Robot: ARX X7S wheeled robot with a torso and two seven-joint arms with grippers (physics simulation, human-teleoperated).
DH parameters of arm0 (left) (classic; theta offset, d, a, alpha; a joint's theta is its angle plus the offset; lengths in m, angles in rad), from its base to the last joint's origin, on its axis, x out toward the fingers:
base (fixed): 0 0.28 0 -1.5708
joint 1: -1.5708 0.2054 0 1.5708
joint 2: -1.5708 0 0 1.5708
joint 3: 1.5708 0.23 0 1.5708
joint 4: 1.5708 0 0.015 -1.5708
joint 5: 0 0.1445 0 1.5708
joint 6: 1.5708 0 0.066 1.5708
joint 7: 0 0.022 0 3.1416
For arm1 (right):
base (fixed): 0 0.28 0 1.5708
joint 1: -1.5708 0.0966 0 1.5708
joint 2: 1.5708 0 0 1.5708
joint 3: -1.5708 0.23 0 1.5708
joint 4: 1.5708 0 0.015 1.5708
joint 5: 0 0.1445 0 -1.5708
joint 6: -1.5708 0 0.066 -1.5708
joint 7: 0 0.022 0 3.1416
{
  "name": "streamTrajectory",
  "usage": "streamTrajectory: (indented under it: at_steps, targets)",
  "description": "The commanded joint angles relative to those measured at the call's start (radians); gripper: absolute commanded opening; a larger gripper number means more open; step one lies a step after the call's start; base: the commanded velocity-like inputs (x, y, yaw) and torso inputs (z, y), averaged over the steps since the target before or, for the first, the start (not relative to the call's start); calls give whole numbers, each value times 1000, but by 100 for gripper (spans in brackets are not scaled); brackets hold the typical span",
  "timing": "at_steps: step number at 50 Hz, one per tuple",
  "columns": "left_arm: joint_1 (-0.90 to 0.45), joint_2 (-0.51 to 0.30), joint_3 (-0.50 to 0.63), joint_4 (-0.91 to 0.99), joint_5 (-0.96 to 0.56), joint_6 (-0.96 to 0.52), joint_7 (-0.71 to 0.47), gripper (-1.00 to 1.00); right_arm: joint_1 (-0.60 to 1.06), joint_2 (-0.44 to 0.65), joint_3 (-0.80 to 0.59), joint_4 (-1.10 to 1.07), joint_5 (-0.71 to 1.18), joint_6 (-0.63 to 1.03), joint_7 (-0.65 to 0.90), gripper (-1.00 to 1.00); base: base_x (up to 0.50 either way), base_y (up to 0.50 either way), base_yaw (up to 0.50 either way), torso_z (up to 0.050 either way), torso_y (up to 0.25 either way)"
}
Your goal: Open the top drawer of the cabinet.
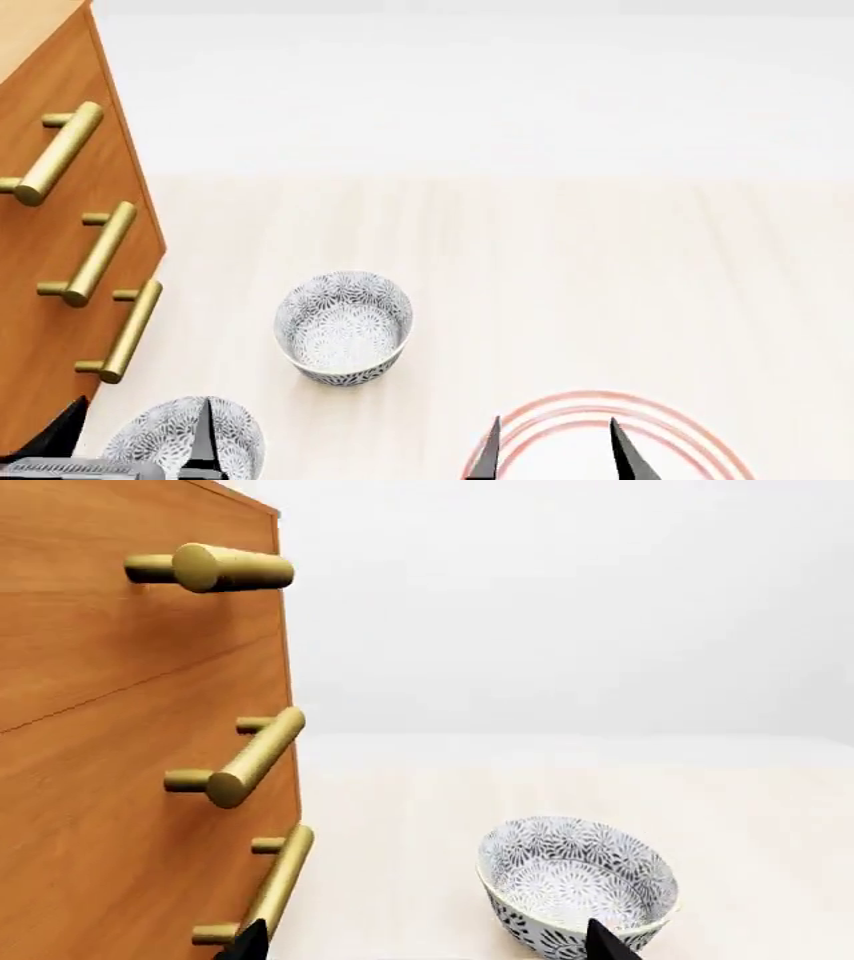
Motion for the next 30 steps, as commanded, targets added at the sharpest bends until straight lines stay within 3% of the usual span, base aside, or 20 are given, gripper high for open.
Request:
streamTrajectory:
  at_steps: [1, 7, 23, 26, 30]
  targets:
    - [-153, 94, -71, 464, 85, -677, 96, 100, 142, 33, -6, -451, 85, 519, 71, 100, 0, 0, 0, 0, 0]
    - [-247, 79, -72, 603, 56, -869, 84, 100, 209, 32, 56, -549, 154, 649, 91, 100, 0, 0, 0, 0, 0]
    - [-258, 19, -28, 582, 60, -827, 59, 100, 212, 46, 36, -575, 152, 667, 109, 100, 0, 0, 0, 0, 0]
    - [-252, -68, 80, 579, 131, -778, 51, 100, 210, 48, 25, -567, 147, 658, 109, 100, 0, 0, 0, 0, 0]
    - [-311, -285, 397, 555, 406, -705, 18, 100, 201, 49, 21, -573, 148, 656, 112, 100, 0, 0, 0, 0, 0]
